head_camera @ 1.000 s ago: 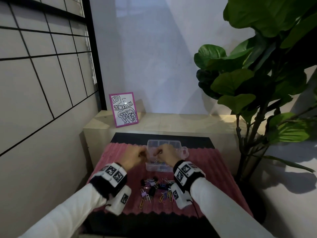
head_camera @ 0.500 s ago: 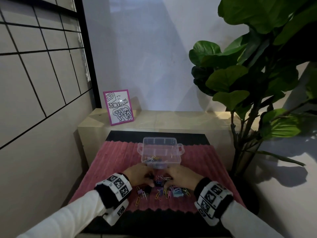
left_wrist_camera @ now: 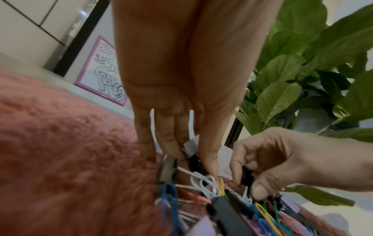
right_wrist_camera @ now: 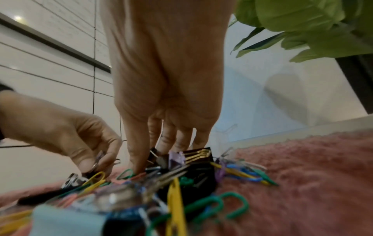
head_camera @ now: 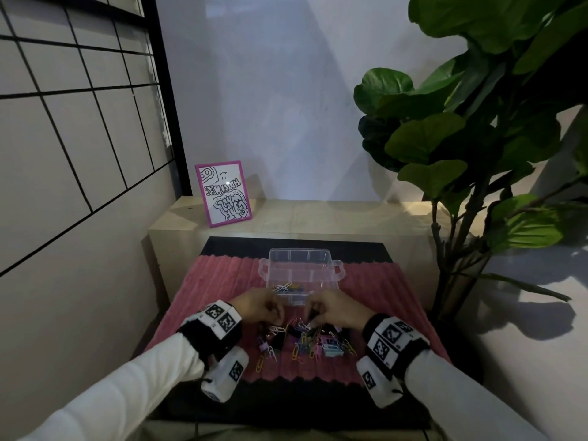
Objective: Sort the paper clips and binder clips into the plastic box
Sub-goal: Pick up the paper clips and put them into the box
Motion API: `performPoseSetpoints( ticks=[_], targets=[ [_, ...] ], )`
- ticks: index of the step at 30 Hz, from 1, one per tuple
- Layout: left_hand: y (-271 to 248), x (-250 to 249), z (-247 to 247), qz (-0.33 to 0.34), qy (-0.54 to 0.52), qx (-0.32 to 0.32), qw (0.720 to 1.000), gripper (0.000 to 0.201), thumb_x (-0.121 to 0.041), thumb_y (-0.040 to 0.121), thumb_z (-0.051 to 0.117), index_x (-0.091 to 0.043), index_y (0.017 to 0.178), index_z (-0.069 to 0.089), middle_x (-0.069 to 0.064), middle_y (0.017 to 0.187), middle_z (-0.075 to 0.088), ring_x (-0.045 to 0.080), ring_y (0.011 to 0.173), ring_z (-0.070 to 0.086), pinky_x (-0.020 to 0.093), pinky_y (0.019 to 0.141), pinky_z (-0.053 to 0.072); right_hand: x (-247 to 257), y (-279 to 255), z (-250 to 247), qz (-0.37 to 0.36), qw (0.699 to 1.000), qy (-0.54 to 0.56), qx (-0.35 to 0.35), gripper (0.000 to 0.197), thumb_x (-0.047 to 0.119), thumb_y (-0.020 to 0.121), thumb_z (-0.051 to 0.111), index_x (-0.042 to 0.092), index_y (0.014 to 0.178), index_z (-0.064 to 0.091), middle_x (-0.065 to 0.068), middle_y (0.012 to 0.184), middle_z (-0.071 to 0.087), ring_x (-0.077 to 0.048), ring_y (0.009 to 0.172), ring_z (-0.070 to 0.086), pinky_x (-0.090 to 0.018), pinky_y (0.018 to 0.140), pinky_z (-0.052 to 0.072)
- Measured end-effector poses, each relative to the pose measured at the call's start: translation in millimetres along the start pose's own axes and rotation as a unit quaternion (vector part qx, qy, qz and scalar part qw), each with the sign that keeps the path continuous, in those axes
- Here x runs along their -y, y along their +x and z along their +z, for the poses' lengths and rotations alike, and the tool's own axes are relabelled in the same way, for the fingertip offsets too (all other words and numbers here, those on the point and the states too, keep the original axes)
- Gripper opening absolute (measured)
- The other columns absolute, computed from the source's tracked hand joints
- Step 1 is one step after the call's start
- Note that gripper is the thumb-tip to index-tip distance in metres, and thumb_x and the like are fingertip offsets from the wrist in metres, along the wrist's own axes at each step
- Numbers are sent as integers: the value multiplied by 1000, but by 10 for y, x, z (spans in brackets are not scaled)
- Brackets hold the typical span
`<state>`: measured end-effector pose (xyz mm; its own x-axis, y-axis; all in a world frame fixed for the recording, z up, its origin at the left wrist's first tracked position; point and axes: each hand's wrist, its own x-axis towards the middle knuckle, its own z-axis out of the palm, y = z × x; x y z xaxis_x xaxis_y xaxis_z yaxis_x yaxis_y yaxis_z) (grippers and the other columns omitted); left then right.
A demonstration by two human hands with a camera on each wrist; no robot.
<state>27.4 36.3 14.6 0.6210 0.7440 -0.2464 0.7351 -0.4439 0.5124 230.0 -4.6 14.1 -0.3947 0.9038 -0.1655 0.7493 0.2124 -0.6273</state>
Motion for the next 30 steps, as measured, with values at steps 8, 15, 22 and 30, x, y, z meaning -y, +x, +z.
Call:
performPoseSetpoints(
  ticks=[8, 15, 22, 30],
  targets=[
    [-34, 161, -10, 13, -77, -31, 996, 9, -10, 75, 71, -10, 83, 71, -26, 58, 61, -14, 61, 55, 0, 63, 39, -58, -42, -84, 3, 999, 27, -40, 22, 0, 76, 69, 5, 97, 64, 11, 79, 56, 0, 69, 51, -5, 62, 43],
    [-85, 232, -58, 15, -92, -47, 994, 23, -4, 70, 73, -10, 91, 67, -15, 73, 64, -13, 61, 58, 3, 60, 43, -46, -109, -221, 2, 983, 179, -51, 40, -4, 77, 66, 8, 114, 56, -6, 103, 62, -18, 91, 62, -24, 74, 53],
    [-99, 245, -24, 6, -73, -31, 997, 27, -7, 75, 69, -18, 98, 62, -5, 86, 63, -5, 68, 57, 8, 65, 44, -106, -95, -182, -4, 975, 217, -37, 23, -3, 79, 65, 2, 101, 61, -5, 88, 67, -8, 78, 66, -19, 75, 50],
    [-127, 233, -50, -1, -7, -42, 999, 21, -7, 76, 67, -10, 97, 66, -4, 88, 61, -7, 71, 55, -1, 62, 36, -124, -105, -174, -19, 984, 167, -64, 25, -9, 79, 59, 15, 79, 64, -1, 81, 66, -11, 78, 64, -23, 77, 53]
  ],
)
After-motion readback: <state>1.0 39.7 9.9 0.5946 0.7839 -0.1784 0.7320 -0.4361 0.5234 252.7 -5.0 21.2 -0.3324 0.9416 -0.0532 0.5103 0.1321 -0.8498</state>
